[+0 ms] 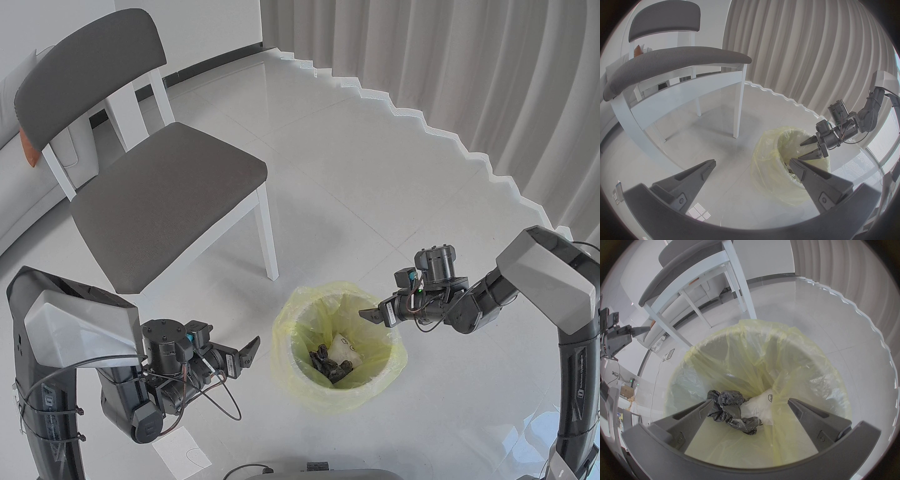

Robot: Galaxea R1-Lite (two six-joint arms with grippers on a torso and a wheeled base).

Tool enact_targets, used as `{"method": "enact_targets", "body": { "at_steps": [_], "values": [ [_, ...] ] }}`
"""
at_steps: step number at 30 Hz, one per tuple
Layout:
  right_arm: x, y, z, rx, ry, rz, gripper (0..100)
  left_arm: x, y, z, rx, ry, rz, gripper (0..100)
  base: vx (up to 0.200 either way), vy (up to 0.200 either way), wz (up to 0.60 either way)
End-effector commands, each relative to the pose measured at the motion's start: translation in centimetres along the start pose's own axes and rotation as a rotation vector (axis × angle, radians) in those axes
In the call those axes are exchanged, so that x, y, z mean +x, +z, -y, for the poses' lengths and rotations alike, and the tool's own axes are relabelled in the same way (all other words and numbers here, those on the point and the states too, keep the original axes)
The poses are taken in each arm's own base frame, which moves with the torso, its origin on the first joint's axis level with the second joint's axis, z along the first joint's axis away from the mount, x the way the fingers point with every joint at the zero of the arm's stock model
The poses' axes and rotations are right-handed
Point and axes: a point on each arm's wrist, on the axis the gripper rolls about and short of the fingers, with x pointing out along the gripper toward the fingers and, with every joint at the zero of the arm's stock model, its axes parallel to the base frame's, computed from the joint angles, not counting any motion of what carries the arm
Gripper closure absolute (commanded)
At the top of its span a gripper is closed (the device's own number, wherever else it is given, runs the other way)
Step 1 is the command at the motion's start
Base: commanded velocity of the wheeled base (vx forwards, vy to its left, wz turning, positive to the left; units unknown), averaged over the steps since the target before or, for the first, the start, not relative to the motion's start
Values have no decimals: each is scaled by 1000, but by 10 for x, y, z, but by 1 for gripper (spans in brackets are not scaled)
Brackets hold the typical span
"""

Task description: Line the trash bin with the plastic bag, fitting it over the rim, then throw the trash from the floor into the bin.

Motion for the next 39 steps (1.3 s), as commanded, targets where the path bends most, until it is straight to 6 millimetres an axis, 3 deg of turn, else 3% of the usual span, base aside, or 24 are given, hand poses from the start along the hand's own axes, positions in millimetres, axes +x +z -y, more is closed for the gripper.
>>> {"method": "enact_targets", "body": {
  "at_steps": [1,4,10,16,17,20,25,30,39],
  "values": [
    [-44,24,16,23,-47,69,0,30,-7,3,14,-4,20,0,0,0,0],
    [-54,27,17,25,-53,83,0,38,-9,5,21,-9,7,0,0,0,0],
    [-91,36,32,35,-84,131,0,80,-15,2,47,44,-60,0,0,0,0],
    [-127,28,42,47,-119,145,0,127,-14,-1,55,110,-78,0,0,0,0],
    [-127,28,42,47,-119,145,0,127,-14,-1,55,110,-78,0,0,0,0],
    [-154,23,52,39,-160,165,0,148,-13,-3,56,144,-89,0,0,0,0],
    [-180,23,58,21,-167,193,0,159,-16,-4,84,161,-111,0,0,0,0],
    [-193,24,55,16,-177,210,0,169,-19,-10,146,179,-146,0,0,0,0],
    [-202,22,51,0,-178,213,0,183,-11,-1,198,160,-184,0,0,0,0]
  ]
}}
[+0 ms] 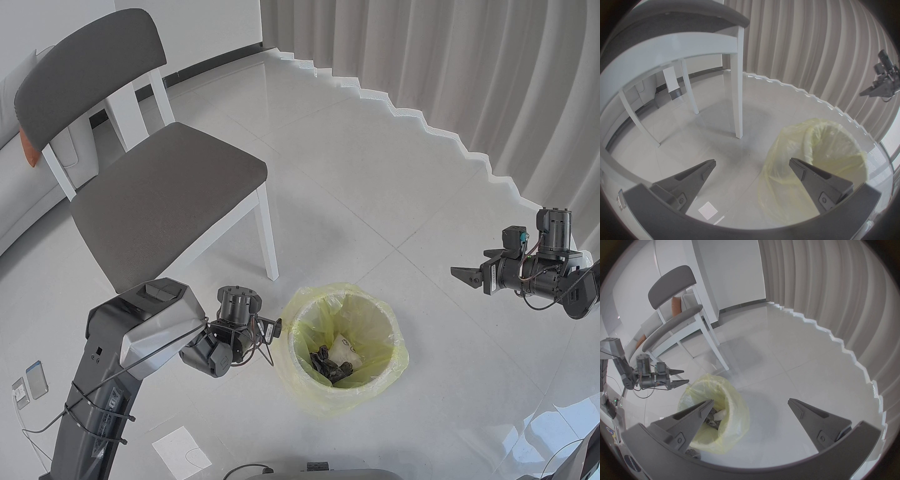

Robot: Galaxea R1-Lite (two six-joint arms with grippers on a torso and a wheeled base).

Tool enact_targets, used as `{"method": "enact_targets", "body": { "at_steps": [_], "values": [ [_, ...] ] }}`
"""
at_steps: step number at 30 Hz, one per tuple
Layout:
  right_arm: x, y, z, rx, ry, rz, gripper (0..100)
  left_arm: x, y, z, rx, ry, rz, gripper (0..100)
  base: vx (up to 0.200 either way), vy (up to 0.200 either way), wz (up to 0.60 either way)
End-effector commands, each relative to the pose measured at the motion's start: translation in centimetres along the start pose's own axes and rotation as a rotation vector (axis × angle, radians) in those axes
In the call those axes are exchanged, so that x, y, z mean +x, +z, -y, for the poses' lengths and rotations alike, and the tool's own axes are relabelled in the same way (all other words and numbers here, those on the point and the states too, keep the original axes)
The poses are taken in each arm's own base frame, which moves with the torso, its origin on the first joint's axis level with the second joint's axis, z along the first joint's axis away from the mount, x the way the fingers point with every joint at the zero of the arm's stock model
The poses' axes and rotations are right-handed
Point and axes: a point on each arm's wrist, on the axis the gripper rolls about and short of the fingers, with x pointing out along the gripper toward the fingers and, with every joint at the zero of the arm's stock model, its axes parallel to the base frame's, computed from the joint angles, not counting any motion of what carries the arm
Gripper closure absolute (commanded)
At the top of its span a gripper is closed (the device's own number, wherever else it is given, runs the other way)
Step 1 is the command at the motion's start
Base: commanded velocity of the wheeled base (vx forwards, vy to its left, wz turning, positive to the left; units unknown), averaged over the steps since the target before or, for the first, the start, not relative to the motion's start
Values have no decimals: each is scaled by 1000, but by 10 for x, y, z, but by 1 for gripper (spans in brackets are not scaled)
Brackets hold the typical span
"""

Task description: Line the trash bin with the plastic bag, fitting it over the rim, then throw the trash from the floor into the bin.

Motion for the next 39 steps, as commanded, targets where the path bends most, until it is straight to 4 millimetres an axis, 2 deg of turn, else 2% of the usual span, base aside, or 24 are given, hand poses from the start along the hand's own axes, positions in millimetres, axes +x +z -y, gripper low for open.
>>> {"method": "enact_targets", "body": {
  "at_steps": [1,11,16,21,24,28,29,32,33,34,36,37,39],
  "values": [
    [-8,2,-1,-13,-4,14,0,8,3,6,10,-7,10,0,0,0,0],
    [-12,-3,-4,-11,0,1,0,18,3,11,13,-28,2,0,0,0,0],
    [-14,-2,-4,-11,-2,5,0,18,2,-13,-13,20,-10,0,0,0,0],
    [-18,2,-4,-14,-5,21,0,-1,17,-34,-48,45,31,0,0,0,0],
    [-29,7,-6,-20,-9,45,0,-21,31,-50,-70,59,78,0,0,0,0],
    [-48,12,-11,-27,-16,76,0,-54,48,-59,-117,21,129,0,0,0,0],
    [-58,13,-14,-32,-21,92,0,-77,54,-61,-133,-23,163,0,0,0,0],
    [-78,15,-19,-40,-33,118,0,-119,63,-62,-126,-134,265,0,0,0,0],
    [-80,15,-19,-40,-35,120,0,-123,64,-62,-126,-141,276,0,0,0,0],
    [-94,16,-21,-42,-47,136,0,-148,67,-63,-114,-166,319,0,0,0,0],
    [-106,16,-23,-43,-56,147,0,-168,70,-61,-110,-178,345,0,0,0,0],
    [-118,15,-26,-43,-62,154,0,-189,71,-62,-113,-191,362,0,0,0,0],
    [-135,14,-29,-43,-75,169,0,-215,72,-64,-108,-198,382,0,0,0,0]
  ]
}}
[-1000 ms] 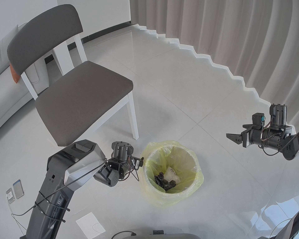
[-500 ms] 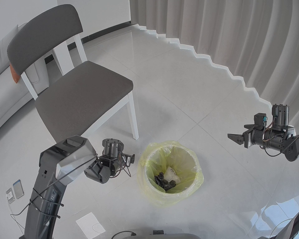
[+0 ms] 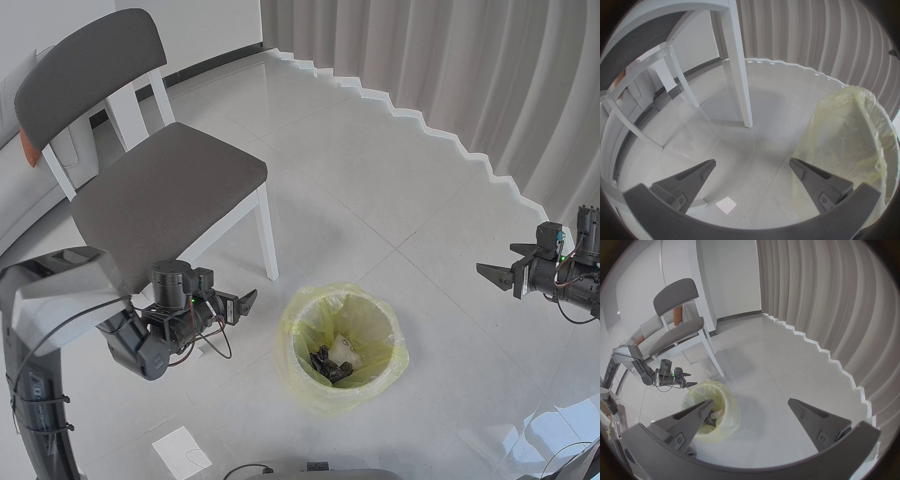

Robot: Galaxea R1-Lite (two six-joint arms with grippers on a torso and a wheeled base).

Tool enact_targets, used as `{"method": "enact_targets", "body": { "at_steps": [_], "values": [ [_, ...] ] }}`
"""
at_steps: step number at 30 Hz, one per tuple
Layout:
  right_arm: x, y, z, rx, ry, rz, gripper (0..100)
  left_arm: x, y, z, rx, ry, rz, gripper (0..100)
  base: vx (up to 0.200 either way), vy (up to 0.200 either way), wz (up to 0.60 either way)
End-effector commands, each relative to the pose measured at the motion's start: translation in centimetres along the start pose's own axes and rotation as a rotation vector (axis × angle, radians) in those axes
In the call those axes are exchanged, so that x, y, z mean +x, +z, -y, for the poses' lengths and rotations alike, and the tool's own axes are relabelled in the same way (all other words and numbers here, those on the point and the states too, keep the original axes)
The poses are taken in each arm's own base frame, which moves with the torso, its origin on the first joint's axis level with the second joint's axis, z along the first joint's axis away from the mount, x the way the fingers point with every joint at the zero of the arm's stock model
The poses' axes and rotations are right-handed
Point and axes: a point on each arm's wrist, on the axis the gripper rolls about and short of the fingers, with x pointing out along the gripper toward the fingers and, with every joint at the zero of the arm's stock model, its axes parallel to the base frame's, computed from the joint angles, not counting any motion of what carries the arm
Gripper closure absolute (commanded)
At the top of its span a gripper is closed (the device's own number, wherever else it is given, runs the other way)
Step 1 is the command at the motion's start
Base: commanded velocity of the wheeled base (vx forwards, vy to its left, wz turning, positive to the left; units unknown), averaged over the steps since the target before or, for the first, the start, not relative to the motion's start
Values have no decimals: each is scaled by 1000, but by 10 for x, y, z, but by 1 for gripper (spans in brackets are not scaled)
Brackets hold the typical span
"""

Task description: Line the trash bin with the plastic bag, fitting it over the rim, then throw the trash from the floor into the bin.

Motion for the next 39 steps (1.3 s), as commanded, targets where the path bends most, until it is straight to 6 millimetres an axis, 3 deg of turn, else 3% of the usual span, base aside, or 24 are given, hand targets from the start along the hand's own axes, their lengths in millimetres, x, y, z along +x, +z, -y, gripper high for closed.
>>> {"method": "enact_targets", "body": {
  "at_steps": [1,8,16,17,18,22,27,30,38,39],
  "values": [
    [-73,7,-13,-16,-55,91,0,-107,54,10,10,-96,197,0,0,0,0],
    [-136,-21,-35,-11,-78,130,0,-188,69,9,10,-109,315,0,0,0,0],
    [-200,-62,-66,-10,-69,212,0,-269,64,5,10,-68,425,0,0,0,0],
    [-200,-62,-66,-10,-69,212,0,-269,64,5,10,-68,425,0,0,0,0],
    [-218,-73,-74,-15,-70,237,0,-289,62,3,4,-44,438,0,0,0,0],
    [-243,-95,-87,3,-66,295,0,-324,57,2,-19,-9,468,0,0,0,0],
    [-258,-127,-95,36,-24,330,0,-353,44,-1,-22,72,503,0,0,0,0],
    [-259,-134,-99,59,-51,333,0,-367,32,-1,-15,108,503,0,0,0,0],
    [-242,-158,-98,107,-51,278,0,-399,6,5,-41,213,566,0,0,0,0],
    [-236,-164,-98,119,-50,265,0,-406,-5,8,-56,239,577,0,0,0,0]
  ]
}}
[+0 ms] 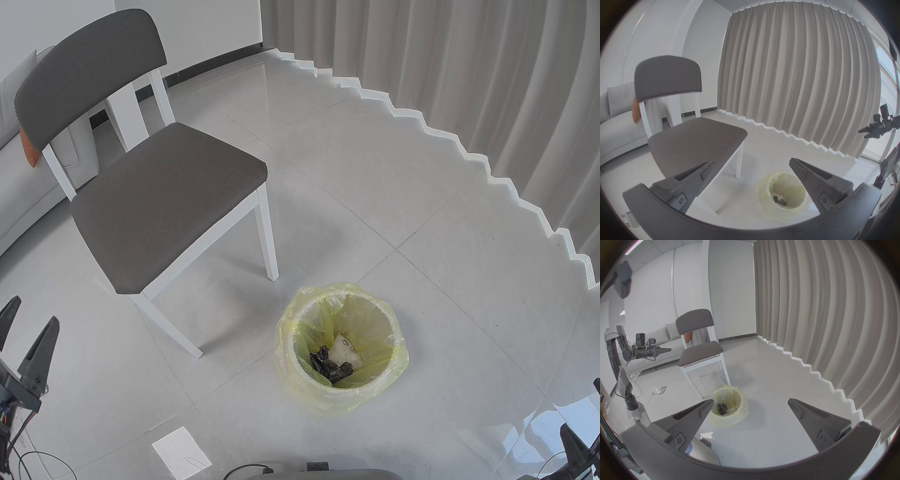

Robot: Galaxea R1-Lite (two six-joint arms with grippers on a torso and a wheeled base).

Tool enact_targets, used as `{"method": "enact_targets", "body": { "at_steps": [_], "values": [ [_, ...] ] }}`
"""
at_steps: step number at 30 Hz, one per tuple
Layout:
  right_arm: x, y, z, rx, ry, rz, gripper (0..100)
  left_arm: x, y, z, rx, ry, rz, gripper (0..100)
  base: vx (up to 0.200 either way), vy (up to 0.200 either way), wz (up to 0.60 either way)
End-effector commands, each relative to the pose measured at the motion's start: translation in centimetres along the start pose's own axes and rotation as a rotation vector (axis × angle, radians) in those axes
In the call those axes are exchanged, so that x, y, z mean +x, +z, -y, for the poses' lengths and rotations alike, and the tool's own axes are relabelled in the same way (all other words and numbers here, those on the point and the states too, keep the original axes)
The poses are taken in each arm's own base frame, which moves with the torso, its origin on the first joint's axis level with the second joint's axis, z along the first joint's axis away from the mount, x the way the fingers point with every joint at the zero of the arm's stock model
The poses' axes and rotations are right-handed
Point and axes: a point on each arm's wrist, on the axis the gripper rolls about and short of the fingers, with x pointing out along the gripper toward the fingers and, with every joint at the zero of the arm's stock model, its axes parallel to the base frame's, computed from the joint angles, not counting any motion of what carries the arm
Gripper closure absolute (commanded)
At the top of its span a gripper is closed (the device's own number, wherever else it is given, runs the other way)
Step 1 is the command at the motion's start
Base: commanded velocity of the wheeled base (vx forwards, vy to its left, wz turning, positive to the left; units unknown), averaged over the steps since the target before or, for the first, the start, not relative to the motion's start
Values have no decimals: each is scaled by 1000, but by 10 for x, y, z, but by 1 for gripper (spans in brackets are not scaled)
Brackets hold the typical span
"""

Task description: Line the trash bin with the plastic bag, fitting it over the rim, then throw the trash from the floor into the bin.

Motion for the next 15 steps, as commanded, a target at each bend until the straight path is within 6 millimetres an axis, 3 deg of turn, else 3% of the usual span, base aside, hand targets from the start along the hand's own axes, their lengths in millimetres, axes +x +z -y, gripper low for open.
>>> {"method": "enact_targets", "body": {
  "at_steps": [1,6,13,15],
  "values": [
    [7,-37,1,35,-6,-20,0,-54,-15,4,-1,123,131,0,0,0,0],
    [11,-38,2,49,-1,38,0,-88,-42,11,-5,144,97,0,0,0,0],
    [12,-38,4,32,-72,70,0,-88,-58,9,-57,192,15,0,0,0,0],
    [13,-38,6,19,-155,99,0,-83,-86,6,40,244,-95,0,0,0,0]
  ]
}}
